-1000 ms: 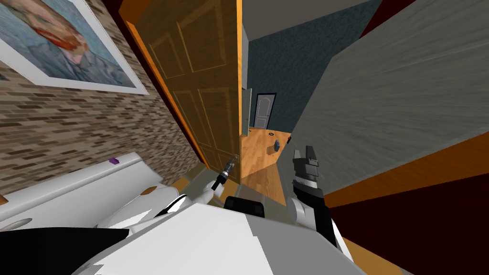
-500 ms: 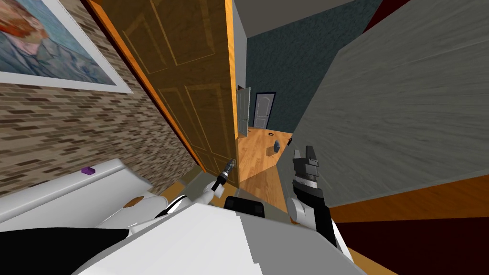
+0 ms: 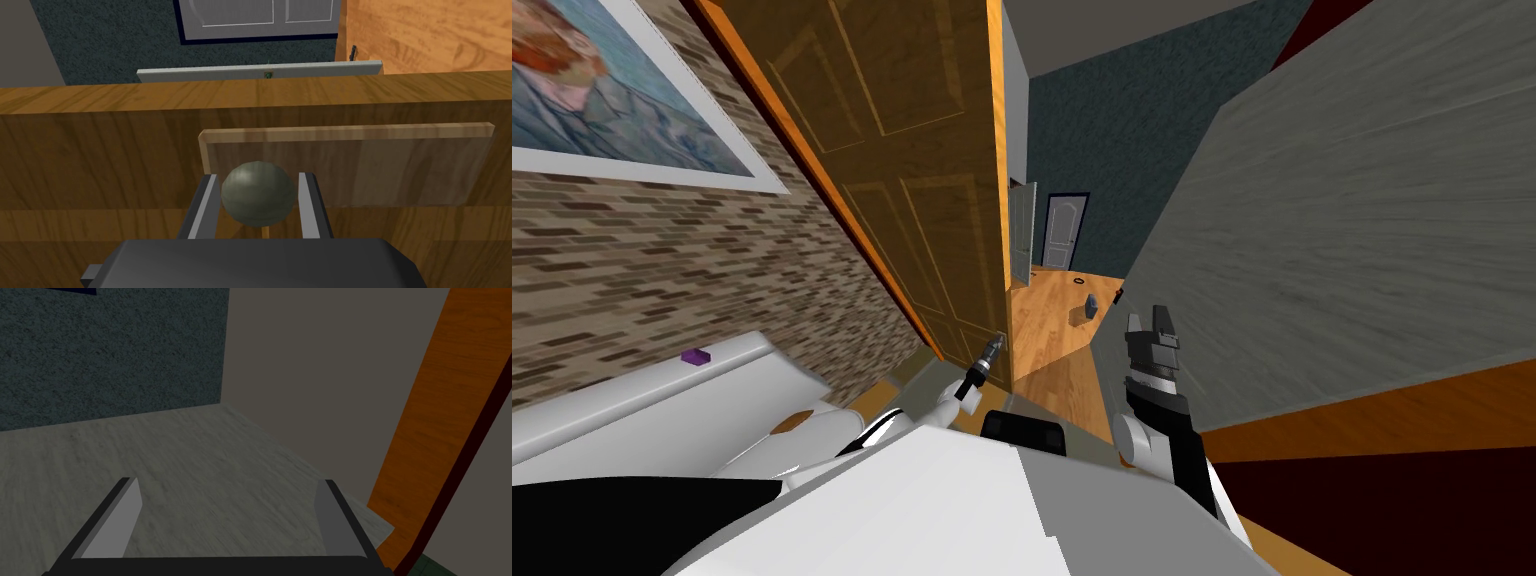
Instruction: Push the door open
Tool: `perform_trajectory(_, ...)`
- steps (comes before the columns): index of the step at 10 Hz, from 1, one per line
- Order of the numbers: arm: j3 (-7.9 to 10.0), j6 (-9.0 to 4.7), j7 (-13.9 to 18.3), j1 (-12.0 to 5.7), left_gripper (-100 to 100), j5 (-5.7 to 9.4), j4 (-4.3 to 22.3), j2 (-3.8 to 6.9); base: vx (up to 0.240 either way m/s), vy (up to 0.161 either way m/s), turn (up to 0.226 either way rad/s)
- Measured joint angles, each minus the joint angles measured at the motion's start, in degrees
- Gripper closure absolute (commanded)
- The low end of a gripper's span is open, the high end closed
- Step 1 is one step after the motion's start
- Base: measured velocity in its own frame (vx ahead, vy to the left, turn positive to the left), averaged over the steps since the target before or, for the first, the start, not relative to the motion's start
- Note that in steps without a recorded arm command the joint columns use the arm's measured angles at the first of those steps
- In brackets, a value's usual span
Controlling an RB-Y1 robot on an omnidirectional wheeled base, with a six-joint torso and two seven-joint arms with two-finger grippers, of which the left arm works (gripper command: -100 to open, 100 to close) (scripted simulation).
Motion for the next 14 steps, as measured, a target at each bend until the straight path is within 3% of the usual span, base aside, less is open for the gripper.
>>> perform_trajectory(4, 0.6, 0.96, -0.31, 1.18, 100, 0.3, -0.92, 0.04, 0.143, -0.058, 0.031)
perform_trajectory(5, 1.05, 0.46, -0.48, 0.48, 100, 0.55, 0.37, -0.16, 0.209, -0.08, 0.023)
perform_trajectory(8, 2.55, 0.41, -1.27, 0.23, 100, 1.29, 0.34, -0.26, 0.184, -0.085, 0.04)
perform_trajectory(9, 3.3, -0.5, -1.67, -0.87, 100, 1.68, 2.39, -0.57, 0.13, -0.063, 0.021)
perform_trajectory(10, 3.49, 0.07, -1.76, 0.12, 100, 1.75, 0.58, -0.2, 0.17, -0.06, 0.029)
perform_trajectory(11, 3.82, 1.49, -1.8, 1.56, 100, 1.92, -1.88, 0.25, 0.137, -0.062, 0.035)
perform_trajectory(12, 4.09, 2.0, -1.83, 1.75, 100, 2.06, -2.32, 0.44, 0.049, -0.029, 0.019)
perform_trajectory(14, 5.11, -0.42, -2.0, -1.14, 100, 2.62, 3.05, 0.06, 0.11, -0.063, 0.04)
